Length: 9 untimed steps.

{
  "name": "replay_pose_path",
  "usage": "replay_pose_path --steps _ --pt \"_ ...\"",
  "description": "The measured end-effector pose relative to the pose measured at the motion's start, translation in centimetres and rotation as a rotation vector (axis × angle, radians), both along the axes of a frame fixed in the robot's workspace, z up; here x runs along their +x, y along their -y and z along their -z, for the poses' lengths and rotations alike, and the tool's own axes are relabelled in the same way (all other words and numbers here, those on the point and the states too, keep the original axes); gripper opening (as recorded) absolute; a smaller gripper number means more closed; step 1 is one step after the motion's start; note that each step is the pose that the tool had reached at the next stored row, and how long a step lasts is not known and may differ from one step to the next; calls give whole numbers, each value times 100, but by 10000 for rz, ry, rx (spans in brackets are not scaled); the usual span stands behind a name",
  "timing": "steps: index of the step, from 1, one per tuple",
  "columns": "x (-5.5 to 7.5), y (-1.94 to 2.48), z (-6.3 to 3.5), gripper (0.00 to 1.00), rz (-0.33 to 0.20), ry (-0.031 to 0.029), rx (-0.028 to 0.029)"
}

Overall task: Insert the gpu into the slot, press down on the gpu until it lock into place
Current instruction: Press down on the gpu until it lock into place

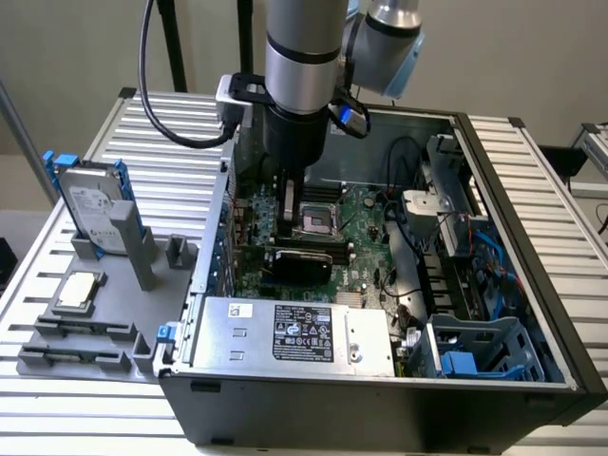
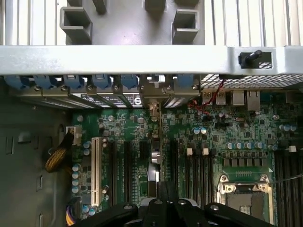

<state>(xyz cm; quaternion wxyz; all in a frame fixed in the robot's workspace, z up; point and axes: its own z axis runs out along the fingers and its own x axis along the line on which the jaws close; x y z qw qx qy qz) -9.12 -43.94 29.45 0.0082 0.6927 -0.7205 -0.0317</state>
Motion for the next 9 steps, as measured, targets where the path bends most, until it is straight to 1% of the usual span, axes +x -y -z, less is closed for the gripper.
replay_pose_path --steps 2,3,9 --pt "0 0 -93 11 -2 -8 0" --pt "0 0 -118 11 -4 -22 -1" --pt "0 0 -123 11 -2 -24 56"
